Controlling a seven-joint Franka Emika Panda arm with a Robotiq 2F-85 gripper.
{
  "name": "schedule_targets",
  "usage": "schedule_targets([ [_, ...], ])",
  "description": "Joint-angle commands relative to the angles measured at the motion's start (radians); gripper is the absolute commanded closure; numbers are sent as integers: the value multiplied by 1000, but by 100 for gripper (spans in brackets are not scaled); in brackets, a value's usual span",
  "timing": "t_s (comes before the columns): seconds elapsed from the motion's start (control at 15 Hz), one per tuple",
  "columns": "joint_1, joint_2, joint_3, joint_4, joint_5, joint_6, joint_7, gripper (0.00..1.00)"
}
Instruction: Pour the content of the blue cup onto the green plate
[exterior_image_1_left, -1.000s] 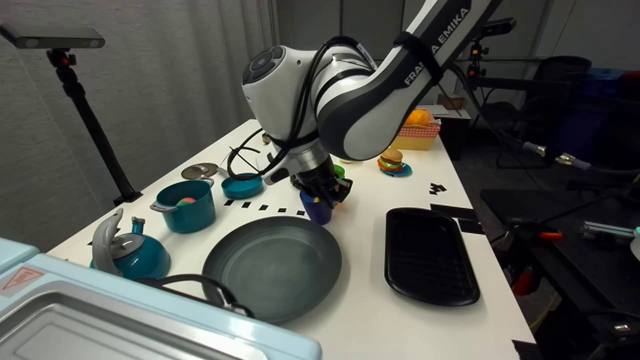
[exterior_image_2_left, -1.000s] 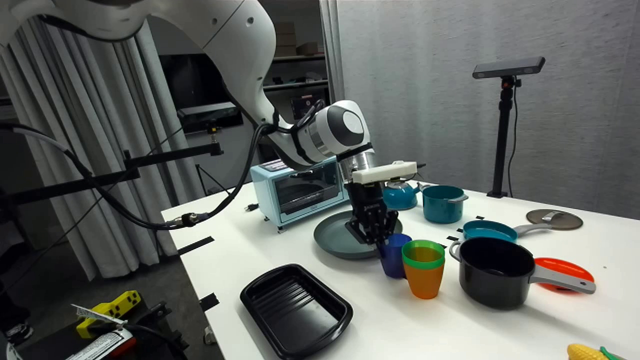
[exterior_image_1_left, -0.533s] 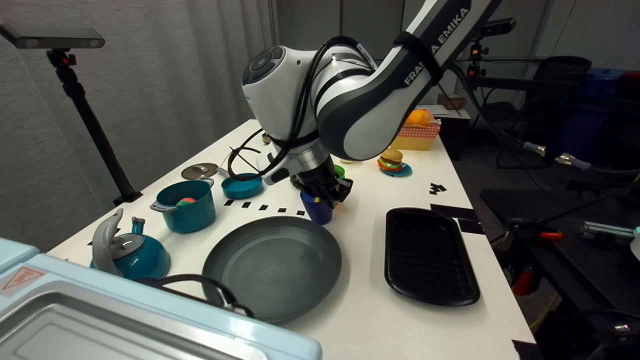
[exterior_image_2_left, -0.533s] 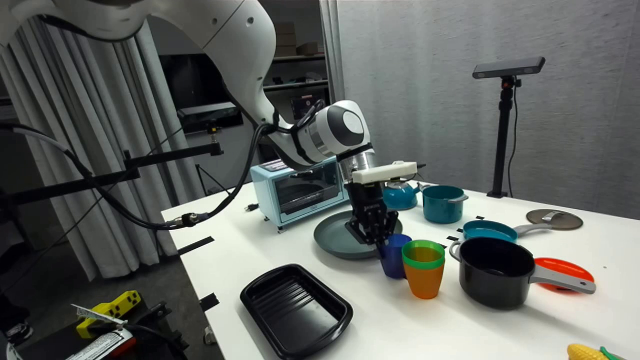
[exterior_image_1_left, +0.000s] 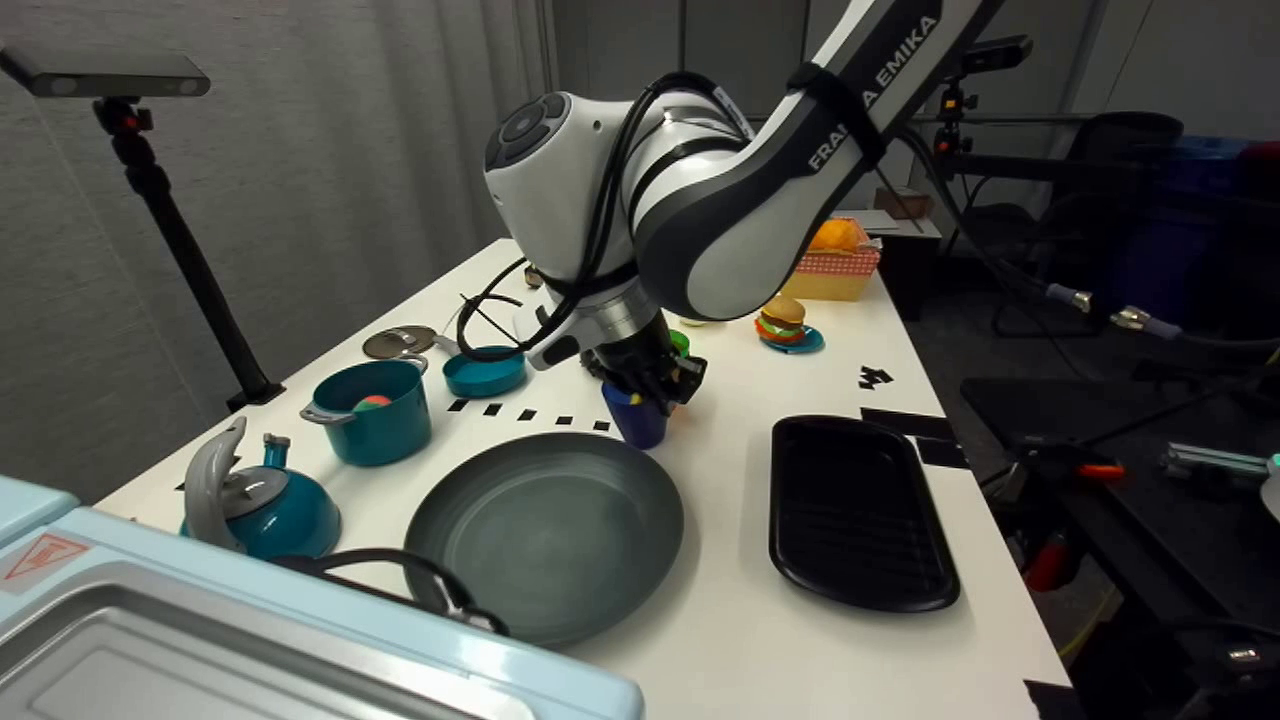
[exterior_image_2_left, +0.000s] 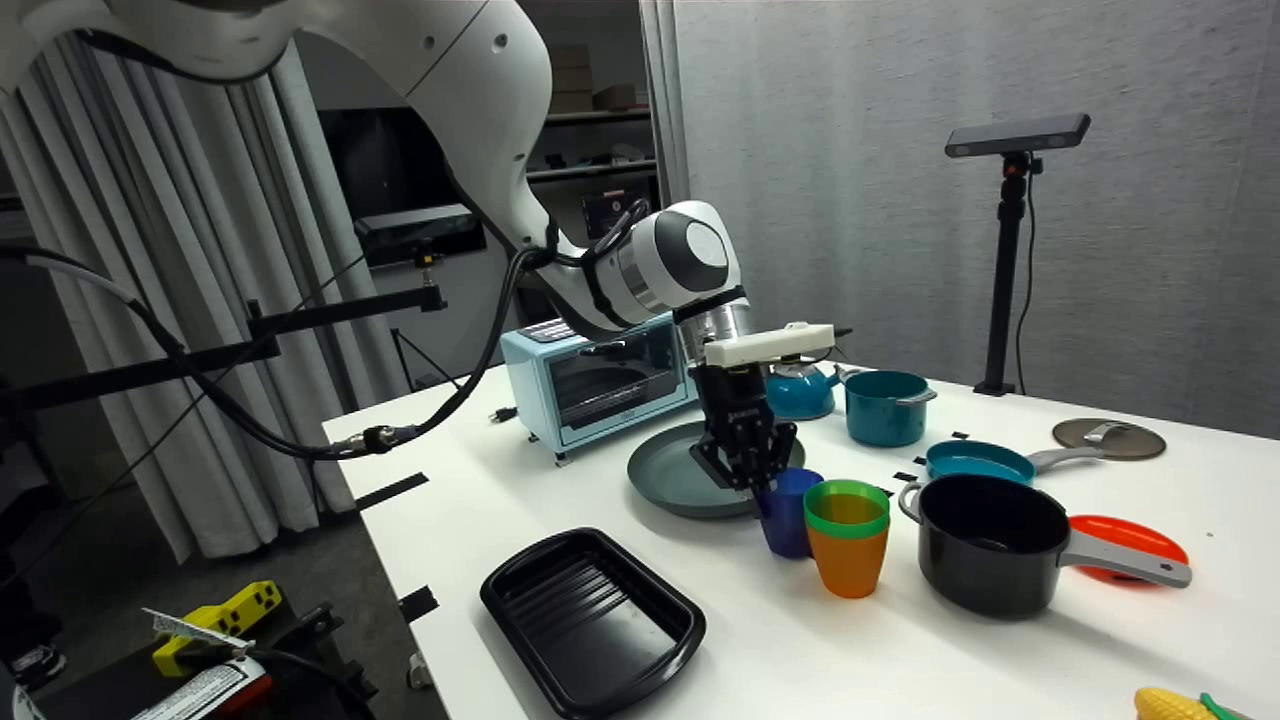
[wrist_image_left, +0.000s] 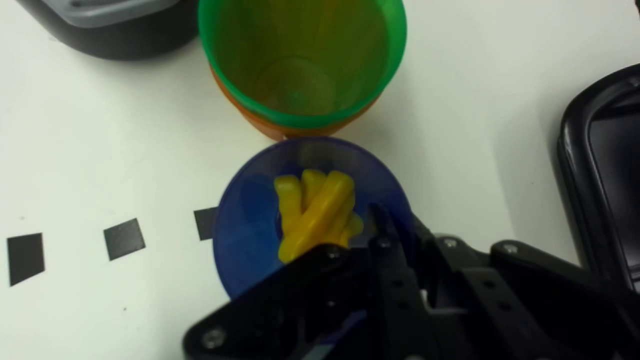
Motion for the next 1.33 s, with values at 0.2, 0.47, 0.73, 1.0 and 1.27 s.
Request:
schedule_targets([
  [0.2, 6, 11, -9, 8, -18, -19, -19, 98],
  [0.47, 8, 11, -11, 8, -19, -19, -15, 98],
  [0.73, 2, 2, -2, 3, 2, -3, -2, 93],
  [1.0, 2, 2, -2, 3, 2, -3, -2, 93],
  [1.27, 2, 2, -2, 3, 2, -3, -2, 93],
])
